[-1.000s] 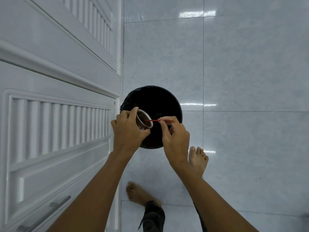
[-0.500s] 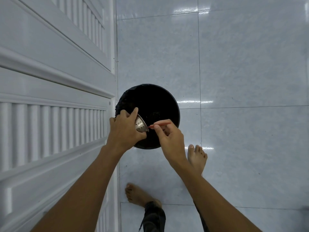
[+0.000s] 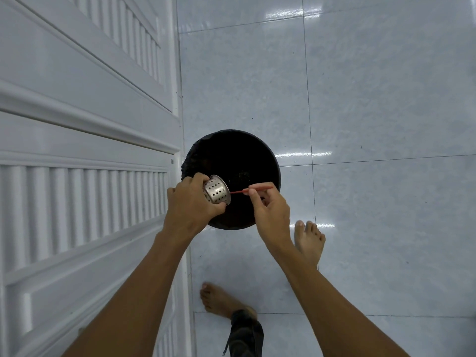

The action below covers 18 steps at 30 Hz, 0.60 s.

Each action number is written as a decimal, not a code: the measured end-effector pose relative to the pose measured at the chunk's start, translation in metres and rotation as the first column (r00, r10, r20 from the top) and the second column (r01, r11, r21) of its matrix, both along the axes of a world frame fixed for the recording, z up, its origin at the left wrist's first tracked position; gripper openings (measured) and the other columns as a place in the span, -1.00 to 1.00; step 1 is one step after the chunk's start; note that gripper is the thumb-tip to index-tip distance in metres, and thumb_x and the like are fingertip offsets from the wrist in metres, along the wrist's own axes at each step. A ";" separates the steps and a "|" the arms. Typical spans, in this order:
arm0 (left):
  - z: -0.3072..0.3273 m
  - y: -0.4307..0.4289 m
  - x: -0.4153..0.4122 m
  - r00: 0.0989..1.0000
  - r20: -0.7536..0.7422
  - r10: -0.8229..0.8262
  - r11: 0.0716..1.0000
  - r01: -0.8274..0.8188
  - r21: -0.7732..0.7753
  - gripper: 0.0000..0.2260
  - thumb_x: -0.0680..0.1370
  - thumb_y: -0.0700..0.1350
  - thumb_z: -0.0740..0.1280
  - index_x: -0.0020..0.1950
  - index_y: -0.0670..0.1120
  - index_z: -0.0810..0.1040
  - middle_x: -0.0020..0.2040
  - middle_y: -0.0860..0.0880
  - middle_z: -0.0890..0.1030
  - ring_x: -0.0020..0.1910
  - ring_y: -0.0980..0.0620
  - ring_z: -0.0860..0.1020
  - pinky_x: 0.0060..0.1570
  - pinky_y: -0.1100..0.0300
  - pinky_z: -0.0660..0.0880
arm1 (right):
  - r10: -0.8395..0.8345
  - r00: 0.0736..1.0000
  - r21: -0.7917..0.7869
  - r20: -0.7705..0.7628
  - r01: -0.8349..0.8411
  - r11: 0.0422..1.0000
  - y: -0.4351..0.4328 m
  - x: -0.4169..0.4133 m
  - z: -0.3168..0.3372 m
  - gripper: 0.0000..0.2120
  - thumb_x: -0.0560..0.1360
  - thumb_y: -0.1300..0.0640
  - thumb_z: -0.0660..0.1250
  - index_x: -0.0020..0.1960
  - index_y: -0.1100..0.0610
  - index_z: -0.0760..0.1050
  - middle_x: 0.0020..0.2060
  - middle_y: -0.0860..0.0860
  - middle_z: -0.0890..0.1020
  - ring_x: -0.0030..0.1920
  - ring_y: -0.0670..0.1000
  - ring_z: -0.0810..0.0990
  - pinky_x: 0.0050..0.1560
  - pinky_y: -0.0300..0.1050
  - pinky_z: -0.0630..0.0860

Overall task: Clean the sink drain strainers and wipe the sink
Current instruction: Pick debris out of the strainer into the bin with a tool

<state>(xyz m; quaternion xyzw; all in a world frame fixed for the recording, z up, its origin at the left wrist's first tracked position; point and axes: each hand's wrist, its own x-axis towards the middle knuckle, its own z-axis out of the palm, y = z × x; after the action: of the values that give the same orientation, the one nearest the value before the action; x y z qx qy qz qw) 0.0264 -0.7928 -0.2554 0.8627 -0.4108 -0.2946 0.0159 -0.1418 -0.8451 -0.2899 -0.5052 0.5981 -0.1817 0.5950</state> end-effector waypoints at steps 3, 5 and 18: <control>0.004 -0.002 0.006 1.000 0.005 0.013 1.000 -0.013 0.021 -0.37 0.37 0.17 0.57 0.36 -0.03 0.52 0.11 -0.08 0.60 0.10 -0.11 0.58 0.29 -0.11 0.43 | 0.004 1.000 0.025 0.030 -0.005 1.000 -0.005 -0.005 -0.002 -0.95 0.63 0.07 0.34 0.08 -0.04 0.55 -0.02 -0.10 0.69 0.06 -0.14 0.66 0.03 -0.44 0.55; 0.006 -0.006 0.004 0.999 -0.034 0.014 1.000 -0.014 0.000 -0.38 0.37 0.16 0.58 0.36 -0.03 0.53 0.10 -0.08 0.60 0.09 -0.10 0.58 0.27 -0.13 0.47 | 0.046 0.995 0.060 0.091 -0.051 0.997 -0.001 -0.003 -0.001 -0.90 0.63 0.08 0.34 0.12 0.04 0.58 0.02 -0.04 0.71 0.11 -0.11 0.67 0.11 -0.32 0.59; 0.004 0.004 0.014 0.964 -0.260 0.063 0.961 -0.129 -0.246 -0.38 0.36 -0.04 0.65 0.35 0.03 0.49 0.16 0.12 0.59 0.09 0.23 0.55 0.02 0.56 0.43 | -0.012 0.989 0.108 0.150 -0.005 0.994 -0.028 -0.001 0.012 -0.85 0.62 0.03 0.36 0.15 0.04 0.60 -0.02 -0.12 0.75 0.11 -0.15 0.68 0.24 -0.07 0.62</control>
<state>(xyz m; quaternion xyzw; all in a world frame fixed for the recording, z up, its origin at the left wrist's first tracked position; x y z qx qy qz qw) 0.0404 -0.7884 -0.2518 0.8282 -0.3980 -0.3431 0.1950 -0.1425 -0.8730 -0.2778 -0.4560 0.5615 -0.1875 0.6645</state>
